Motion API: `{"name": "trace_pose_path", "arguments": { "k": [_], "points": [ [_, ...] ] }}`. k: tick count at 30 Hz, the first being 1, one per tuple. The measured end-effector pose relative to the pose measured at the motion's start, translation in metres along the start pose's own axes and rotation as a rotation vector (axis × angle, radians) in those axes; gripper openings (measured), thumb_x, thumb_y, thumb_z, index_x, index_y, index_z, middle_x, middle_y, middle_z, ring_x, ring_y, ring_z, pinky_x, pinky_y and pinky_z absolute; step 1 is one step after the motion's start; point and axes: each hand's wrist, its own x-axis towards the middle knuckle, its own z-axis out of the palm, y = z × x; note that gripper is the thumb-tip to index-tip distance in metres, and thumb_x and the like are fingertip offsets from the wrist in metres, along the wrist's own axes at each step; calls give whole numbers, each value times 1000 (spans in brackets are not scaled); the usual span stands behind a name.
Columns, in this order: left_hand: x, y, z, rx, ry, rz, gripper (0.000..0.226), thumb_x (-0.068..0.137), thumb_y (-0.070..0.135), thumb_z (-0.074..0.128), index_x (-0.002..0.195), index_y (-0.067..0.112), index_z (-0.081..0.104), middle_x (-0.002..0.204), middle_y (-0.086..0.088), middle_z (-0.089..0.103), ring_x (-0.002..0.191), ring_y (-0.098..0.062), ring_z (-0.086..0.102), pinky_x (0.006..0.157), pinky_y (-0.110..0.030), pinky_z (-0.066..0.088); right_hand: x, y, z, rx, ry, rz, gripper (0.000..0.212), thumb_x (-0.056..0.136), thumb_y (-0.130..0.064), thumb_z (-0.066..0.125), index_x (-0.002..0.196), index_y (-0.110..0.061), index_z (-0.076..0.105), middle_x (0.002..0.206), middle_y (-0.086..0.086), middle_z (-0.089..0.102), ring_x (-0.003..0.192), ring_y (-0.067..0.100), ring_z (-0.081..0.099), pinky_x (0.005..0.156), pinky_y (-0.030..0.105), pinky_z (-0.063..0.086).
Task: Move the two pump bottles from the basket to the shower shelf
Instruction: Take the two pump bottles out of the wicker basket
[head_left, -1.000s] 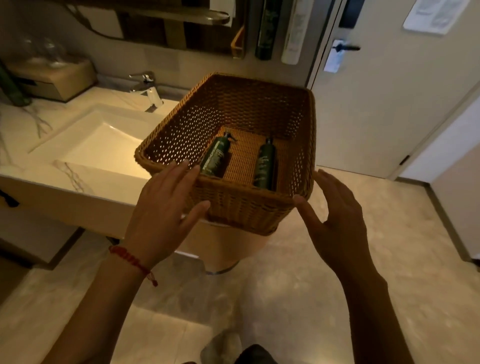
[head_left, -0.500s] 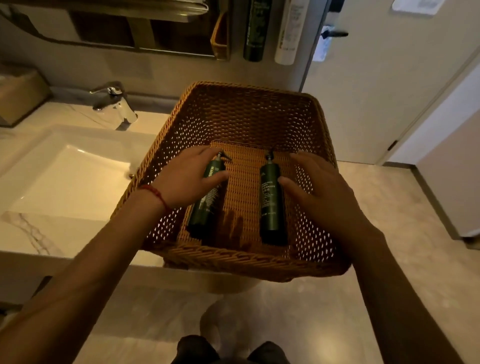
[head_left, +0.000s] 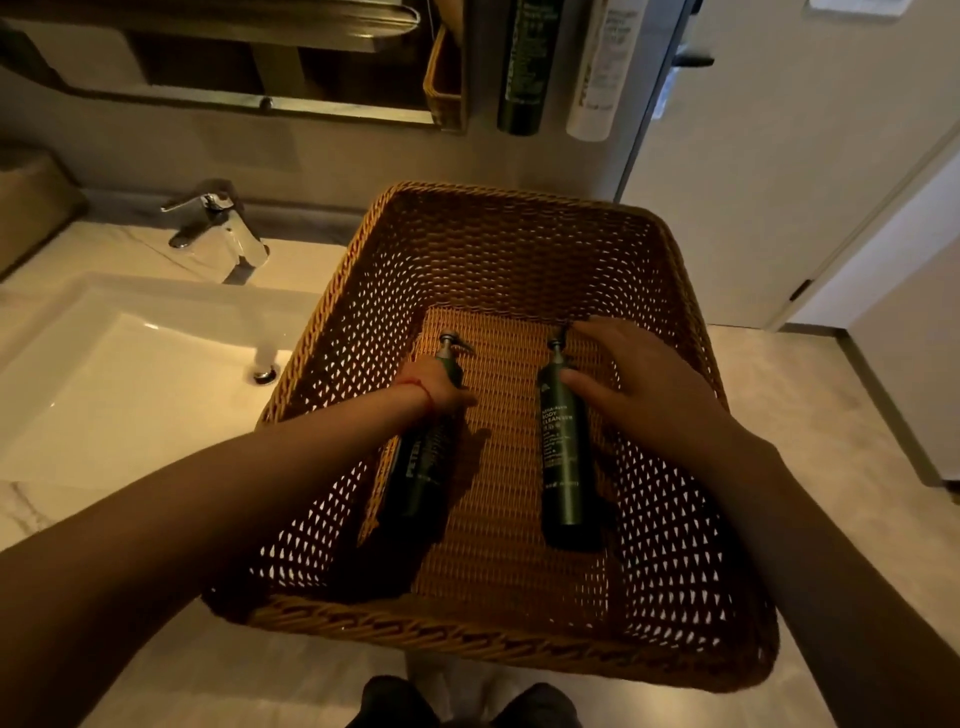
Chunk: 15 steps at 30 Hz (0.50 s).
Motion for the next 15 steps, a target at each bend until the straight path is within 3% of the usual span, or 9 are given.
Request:
{"name": "trace_pose_path", "arguments": {
  "k": [6,10,15],
  "points": [
    [15,-8,2,-83,-45,-132,62,70,15,71,123,5,42,124,-21,53,110,-35,54,96,-48,45,5,6,5,6,-24,-10,58,85,-47,47,136,-23,33,145,6,37,130,20,35,104,41,31],
    [17,-5,-2,-120,-54,-124,58,68,12,72,118,7,44,123,-20,53,108,-35,54,93,-45,48,6,5,8,-2,-32,-40,57,85,-47,47,135,-23,34,143,5,40,128,20,38,101,37,31],
    [9,14,-21,-201,-57,9,61,66,17,74,117,8,43,117,-16,53,94,-29,56,68,-36,51,13,5,11,-33,-52,-12,57,84,-48,48,133,-22,36,140,6,43,125,22,41,98,40,35]
  ]
}}
